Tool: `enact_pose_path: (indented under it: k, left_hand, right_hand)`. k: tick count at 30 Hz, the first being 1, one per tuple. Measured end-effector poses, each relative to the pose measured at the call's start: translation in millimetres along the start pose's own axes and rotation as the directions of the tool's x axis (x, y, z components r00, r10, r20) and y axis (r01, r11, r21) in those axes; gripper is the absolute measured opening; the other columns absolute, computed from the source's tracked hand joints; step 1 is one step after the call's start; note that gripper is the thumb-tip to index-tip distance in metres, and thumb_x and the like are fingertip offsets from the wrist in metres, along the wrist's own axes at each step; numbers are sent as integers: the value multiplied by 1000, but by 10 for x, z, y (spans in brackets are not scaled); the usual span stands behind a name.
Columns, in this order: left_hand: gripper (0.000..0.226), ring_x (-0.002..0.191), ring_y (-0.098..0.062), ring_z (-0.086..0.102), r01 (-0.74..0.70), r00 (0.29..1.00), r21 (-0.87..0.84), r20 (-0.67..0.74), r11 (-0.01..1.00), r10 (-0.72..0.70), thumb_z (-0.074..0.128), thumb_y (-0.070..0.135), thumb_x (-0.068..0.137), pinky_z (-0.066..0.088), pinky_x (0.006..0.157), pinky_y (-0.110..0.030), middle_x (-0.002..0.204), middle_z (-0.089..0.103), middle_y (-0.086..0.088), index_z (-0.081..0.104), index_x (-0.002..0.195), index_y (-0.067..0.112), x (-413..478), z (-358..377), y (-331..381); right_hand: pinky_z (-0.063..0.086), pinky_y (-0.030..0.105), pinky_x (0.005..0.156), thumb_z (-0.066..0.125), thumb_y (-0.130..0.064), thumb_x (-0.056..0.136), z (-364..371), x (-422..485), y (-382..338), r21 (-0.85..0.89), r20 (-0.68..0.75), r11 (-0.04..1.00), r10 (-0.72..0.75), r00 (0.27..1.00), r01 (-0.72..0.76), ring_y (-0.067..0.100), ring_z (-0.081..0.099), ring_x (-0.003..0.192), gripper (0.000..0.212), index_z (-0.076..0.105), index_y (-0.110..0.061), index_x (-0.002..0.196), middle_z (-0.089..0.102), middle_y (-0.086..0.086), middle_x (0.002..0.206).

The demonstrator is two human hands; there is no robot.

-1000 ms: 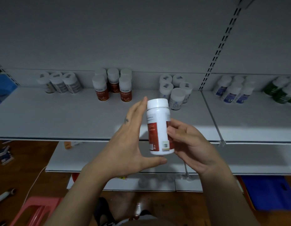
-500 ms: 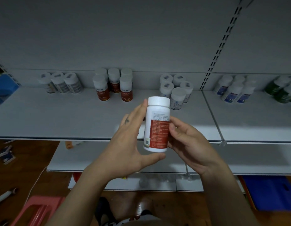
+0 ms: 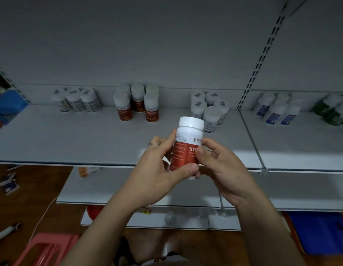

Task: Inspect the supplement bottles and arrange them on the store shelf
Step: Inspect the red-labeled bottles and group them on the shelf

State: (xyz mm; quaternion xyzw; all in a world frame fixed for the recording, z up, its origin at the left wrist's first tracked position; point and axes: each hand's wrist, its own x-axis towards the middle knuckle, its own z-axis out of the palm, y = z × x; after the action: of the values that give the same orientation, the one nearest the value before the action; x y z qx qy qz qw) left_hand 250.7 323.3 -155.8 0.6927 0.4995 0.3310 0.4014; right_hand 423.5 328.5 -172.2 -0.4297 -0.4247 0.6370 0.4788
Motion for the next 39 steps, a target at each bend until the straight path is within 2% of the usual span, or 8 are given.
enact_pose_path:
  k: [3, 7, 11, 16, 20, 26, 32, 39]
  left_hand:
    - [89, 101, -3, 59, 18, 998, -136, -57, 991, -26, 66, 46, 69, 51, 81, -14, 115, 54, 9, 29, 150, 34, -41, 3, 6]
    - [66, 101, -7, 66, -11, 999, -302, -43, 953, -3, 62, 30, 80, 56, 87, -28, 124, 61, 12, 38, 142, 29, -68, 12, 21]
    - [58, 108, -6, 65, -23, 1000, -272, -14, 962, 20, 65, 30, 89, 56, 86, -29, 128, 60, 14, 41, 141, 33, -38, -11, -22]
    - [79, 112, 6, 51, 9, 1000, -87, 16, 996, -8, 72, 61, 65, 52, 87, -20, 120, 51, 16, 37, 136, 57, -1, -56, -64]
    - [66, 109, -1, 56, 19, 999, -158, -29, 987, -24, 76, 47, 74, 56, 87, -31, 117, 56, 6, 45, 132, 51, 31, -21, -103]
    - [59, 108, -8, 63, 40, 999, -274, -15, 961, -46, 68, 32, 75, 56, 85, -25, 117, 66, 9, 50, 131, 38, 52, -24, -117]
    - [67, 99, 7, 52, 58, 970, 38, -239, 998, -47, 87, 32, 63, 49, 80, -19, 110, 52, 18, 52, 120, 41, 64, -21, -199]
    - [60, 100, 1, 52, 53, 952, 112, -305, 992, -17, 86, 34, 66, 47, 81, -23, 111, 55, 18, 52, 116, 37, 42, -154, -400]
  right_hand:
    - [52, 25, 58, 63, -34, 78, -38, 13, -18, 11, -34, 1000, -13, 999, 14, 20, 66, 81, 51, 62, -8, 122, 72, 14, 101]
    - [55, 27, 70, 57, -24, 84, -83, 20, -39, 12, -3, 1000, -4, 1000, 4, 17, 67, 89, 42, 63, -7, 122, 73, 10, 105]
    - [57, 27, 76, 56, -21, 85, -56, 16, -16, 51, 26, 998, 34, 999, -35, 20, 70, 98, 41, 61, -9, 124, 73, 10, 110]
    - [58, 32, 71, 66, -22, 77, -14, 29, 13, 52, -6, 998, 40, 999, -40, 27, 70, 89, 51, 60, -7, 126, 71, 20, 105]
    - [56, 42, 81, 74, -26, 75, -25, 34, 32, 9, -4, 1000, 28, 1000, -28, 28, 69, 92, 50, 65, -6, 120, 71, 20, 109]
    - [58, 29, 68, 66, -25, 78, -61, 57, 2, 6, -59, 1000, 20, 998, -20, 18, 66, 79, 37, 68, -7, 110, 72, 10, 93]
    - [61, 33, 75, 56, -4, 93, 32, 90, -5, 31, -6, 997, 69, 998, -69, 26, 71, 96, 30, 61, -11, 122, 73, 13, 105]
    - [61, 36, 74, 63, -11, 91, 299, 261, -37, -112, -42, 993, 27, 999, -32, 19, 71, 95, 28, 64, -19, 118, 75, 4, 96]
